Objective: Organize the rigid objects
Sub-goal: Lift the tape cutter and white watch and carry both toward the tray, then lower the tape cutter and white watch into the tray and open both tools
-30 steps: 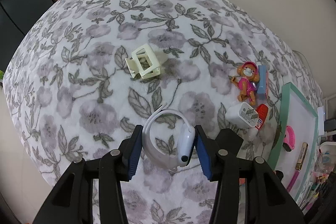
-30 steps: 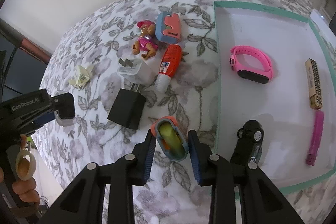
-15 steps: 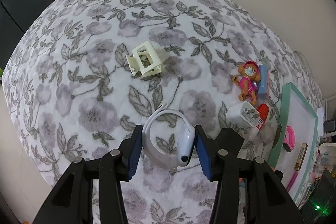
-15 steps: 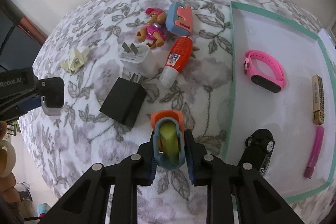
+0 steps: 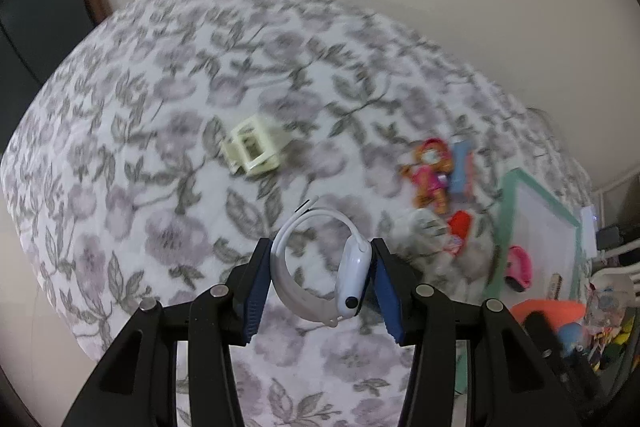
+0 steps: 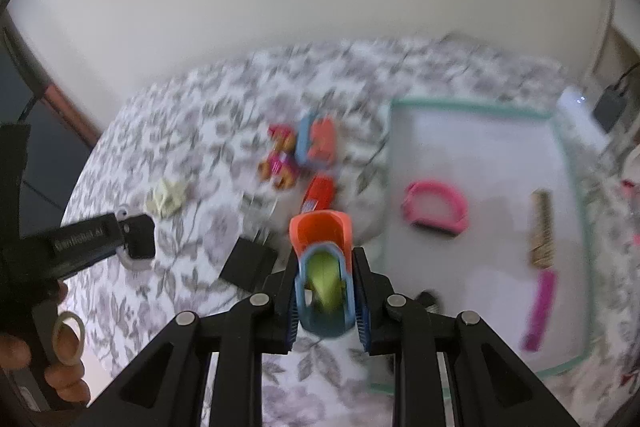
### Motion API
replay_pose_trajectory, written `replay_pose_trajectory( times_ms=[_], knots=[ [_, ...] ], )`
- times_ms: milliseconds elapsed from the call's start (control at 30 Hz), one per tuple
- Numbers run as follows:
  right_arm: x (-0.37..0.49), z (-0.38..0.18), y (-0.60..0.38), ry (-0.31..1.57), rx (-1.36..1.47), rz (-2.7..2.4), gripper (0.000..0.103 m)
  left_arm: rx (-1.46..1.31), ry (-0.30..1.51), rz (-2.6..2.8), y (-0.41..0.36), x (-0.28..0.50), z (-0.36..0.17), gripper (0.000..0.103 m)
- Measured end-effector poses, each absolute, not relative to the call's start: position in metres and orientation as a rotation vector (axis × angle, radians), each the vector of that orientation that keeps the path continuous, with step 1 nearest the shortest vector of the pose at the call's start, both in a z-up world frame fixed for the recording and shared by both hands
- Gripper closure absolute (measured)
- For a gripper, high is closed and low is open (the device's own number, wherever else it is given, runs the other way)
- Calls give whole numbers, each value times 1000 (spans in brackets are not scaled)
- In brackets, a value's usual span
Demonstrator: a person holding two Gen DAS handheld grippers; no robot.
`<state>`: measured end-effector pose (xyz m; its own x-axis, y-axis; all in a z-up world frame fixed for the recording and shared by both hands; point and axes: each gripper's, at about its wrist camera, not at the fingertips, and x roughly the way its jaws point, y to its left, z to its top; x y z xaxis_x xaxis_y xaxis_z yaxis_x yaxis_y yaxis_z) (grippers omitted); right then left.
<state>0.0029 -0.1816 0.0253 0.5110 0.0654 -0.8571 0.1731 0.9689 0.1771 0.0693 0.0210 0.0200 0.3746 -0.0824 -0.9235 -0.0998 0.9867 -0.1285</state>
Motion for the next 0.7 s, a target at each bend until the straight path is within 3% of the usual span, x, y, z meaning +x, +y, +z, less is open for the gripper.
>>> replay_pose_trajectory(
  times_ms=[300,700],
  knots=[
    [-11,44,-236,997,191,-235,80,-95,1137,-189,-62,50,41,53],
    [-40,31,-316,966,457,-299,80,59,1132,-349,-154,21,22,53]
  ],
)
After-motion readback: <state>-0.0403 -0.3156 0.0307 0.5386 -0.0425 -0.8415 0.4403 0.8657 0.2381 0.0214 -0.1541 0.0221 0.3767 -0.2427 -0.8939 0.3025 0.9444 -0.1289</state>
